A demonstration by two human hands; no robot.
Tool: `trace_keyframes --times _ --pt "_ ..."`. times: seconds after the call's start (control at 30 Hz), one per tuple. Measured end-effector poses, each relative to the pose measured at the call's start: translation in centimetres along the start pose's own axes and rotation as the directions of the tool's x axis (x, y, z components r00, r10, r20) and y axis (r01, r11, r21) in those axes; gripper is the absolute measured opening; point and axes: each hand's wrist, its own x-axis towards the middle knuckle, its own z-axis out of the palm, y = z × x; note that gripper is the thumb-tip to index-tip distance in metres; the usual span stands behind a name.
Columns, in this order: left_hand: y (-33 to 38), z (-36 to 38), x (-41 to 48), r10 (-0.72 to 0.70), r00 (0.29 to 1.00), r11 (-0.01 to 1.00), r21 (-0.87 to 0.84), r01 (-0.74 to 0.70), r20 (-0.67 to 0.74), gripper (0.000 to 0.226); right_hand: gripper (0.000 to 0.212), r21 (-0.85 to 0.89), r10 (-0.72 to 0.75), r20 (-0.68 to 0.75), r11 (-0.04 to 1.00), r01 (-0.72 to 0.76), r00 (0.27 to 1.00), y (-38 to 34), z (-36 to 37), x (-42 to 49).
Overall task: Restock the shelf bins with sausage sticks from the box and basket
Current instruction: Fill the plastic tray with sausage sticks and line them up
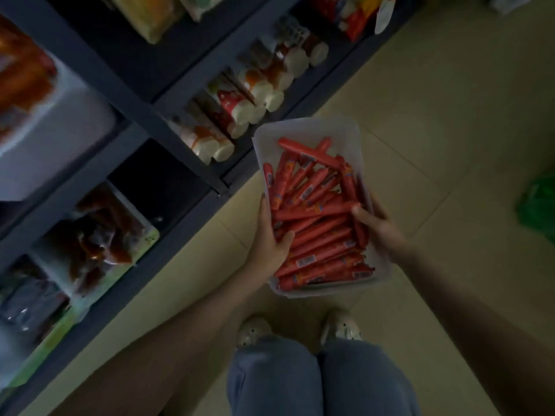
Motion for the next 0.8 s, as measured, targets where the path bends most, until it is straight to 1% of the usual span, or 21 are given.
trace_keyframes --times 0.13,0.2,0.3,0.4,0.43,0.5,0.57,0.63,0.7,0.73,0.77,0.8 --pt "-8.4 3.8 5.0 0.03 0.999 0.999 0.043 -0.032 0.042 0.087 0.048 -0.005 -0.009 -0.093 1.0 0.008 0.996 6.6 -4.2 4.6" --pt "-12.3 5.4 7.1 0.012 0.999 0.999 0.051 -0.015 0.048 0.09 0.05 -0.023 -0.01 -0.125 1.0 0.007 0.992 9.4 -5.8 6.4" --pt "-17.4 7.5 9.3 0.007 0.998 0.998 0.063 -0.011 0.058 0.088 0.046 -0.063 -0.021 -0.124 0.998 0.014 0.992 13.0 -7.9 8.9" --pt "-21.7 8.9 10.9 0.026 0.998 0.997 0.074 -0.03 0.061 0.077 0.047 -0.082 -0.044 -0.104 0.996 0.036 0.994 16.0 -9.3 10.7" --pt "-23.0 9.2 11.2 0.022 0.998 0.997 0.076 -0.027 0.056 0.077 0.049 -0.095 -0.049 -0.101 0.995 0.039 0.994 16.8 -9.5 11.0" --pt "-25.0 9.4 11.4 0.011 0.999 0.997 0.076 -0.015 0.052 0.081 0.057 -0.148 -0.057 -0.102 0.988 0.041 0.993 18.3 -9.8 11.5" --pt "-26.5 9.6 11.3 0.004 0.997 0.996 0.09 -0.01 0.073 0.079 0.062 -0.181 -0.047 -0.078 0.983 0.032 0.996 19.7 -10.1 11.8" --pt "-27.1 9.7 11.5 0.012 0.997 0.997 0.079 -0.018 0.081 0.077 0.06 -0.205 -0.035 -0.065 0.978 0.021 0.997 20.8 -10.2 11.9" --pt "-27.1 9.9 11.7 0.03 0.996 0.998 0.052 -0.034 0.08 0.081 0.062 -0.219 -0.017 -0.071 0.976 0.001 0.997 21.4 -10.2 12.1" --pt "-26.9 9.9 11.6 0.027 0.997 0.998 0.061 -0.032 0.074 0.085 0.07 -0.232 -0.013 -0.077 0.973 -0.005 0.997 21.5 -10.3 12.4" --pt "-27.2 9.9 11.6 0.009 0.999 0.994 0.106 -0.014 0.052 0.09 0.086 -0.265 -0.007 -0.087 0.964 -0.016 0.996 21.5 -10.6 12.5" --pt "-27.1 9.7 11.5 -0.015 1.0 0.975 0.222 0.011 0.014 0.095 0.102 -0.332 -0.01 -0.097 0.943 -0.023 0.995 21.4 -10.9 12.7"
